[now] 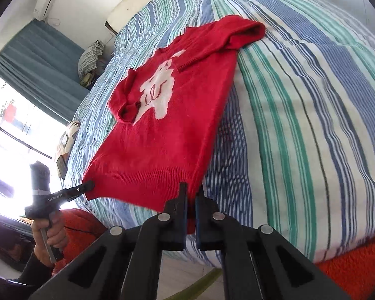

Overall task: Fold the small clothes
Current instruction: 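Grasp the sweater hem with the left tool while the right tool grasps the hem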

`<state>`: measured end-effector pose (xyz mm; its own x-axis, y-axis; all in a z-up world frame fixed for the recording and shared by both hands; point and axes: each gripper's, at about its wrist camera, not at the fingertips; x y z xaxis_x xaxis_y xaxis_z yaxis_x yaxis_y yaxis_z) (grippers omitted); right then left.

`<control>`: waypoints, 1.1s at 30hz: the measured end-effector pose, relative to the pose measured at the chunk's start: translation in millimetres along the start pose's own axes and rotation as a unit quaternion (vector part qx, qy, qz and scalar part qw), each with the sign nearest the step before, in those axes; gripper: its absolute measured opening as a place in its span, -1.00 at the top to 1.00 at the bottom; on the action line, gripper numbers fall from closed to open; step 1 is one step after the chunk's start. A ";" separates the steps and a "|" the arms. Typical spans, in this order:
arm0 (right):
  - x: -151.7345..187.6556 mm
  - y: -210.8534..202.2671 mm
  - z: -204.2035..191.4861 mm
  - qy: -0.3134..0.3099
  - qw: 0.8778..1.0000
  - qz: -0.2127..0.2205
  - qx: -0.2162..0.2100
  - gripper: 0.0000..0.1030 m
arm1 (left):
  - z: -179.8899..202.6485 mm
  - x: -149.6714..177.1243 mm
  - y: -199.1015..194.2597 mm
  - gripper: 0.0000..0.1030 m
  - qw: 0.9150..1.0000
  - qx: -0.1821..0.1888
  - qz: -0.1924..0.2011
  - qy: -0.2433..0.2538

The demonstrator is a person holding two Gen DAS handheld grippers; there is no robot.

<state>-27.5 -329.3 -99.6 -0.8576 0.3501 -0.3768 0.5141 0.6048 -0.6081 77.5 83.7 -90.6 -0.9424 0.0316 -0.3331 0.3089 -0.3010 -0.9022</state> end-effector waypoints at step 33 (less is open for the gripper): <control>17.3 60.3 19.2 -0.043 0.982 -0.069 0.170 0.90 | 52.1 38.5 63.3 0.61 0.967 -0.233 0.002 0.099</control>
<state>-11.1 -300.5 -156.3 -0.9222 0.2107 -0.3243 0.3819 0.3636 -0.8497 54.1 16.3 -146.3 -0.9120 0.2277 -0.3411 0.3805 0.1594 -0.9109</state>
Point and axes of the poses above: each gripper's, at about its wrist camera, not at the fingertips, and y roughly the way its jaws point, z to its right, x to its underside, and after that the axes turned 11 degrees about -x, right-handed
